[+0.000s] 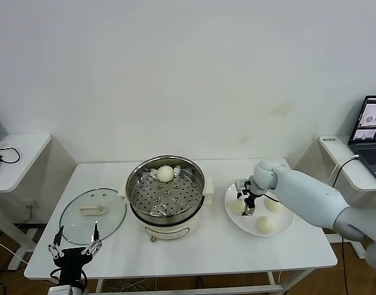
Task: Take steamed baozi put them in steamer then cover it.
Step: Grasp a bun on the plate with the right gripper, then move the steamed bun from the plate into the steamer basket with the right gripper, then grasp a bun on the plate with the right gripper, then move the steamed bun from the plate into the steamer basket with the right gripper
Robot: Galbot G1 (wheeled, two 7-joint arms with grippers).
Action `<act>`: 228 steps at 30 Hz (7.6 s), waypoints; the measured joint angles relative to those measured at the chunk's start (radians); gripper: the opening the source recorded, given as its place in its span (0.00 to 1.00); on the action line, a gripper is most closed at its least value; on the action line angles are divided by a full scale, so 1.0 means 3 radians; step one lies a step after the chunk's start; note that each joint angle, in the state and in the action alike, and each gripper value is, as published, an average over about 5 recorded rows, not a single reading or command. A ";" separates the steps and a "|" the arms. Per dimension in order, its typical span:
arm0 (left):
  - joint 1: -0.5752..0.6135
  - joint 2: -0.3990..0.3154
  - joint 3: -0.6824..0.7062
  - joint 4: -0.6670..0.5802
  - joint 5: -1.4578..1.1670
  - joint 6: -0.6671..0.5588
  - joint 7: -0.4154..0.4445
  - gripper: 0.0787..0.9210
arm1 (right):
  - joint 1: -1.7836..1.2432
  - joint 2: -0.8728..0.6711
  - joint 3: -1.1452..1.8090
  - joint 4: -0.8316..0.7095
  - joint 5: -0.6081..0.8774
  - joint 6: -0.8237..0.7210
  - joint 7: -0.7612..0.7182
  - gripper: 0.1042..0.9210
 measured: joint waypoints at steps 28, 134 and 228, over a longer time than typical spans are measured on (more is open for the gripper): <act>0.0019 0.0073 0.0033 -0.0145 -0.0003 0.0002 -0.0004 0.88 | 0.1468 -0.0259 -0.0717 0.0919 0.1119 -0.0458 -0.0006 0.63; 0.0122 0.0102 0.0011 -0.0200 0.0016 0.0030 0.0004 0.88 | 0.1003 -0.1459 -0.0620 0.1868 0.0506 -0.0239 -0.0388 0.88; 0.0025 0.0102 -0.0038 -0.0212 -0.0051 0.0071 -0.0002 0.88 | 0.1711 -0.0377 -0.0615 0.1007 0.1112 -0.0446 -0.0360 0.58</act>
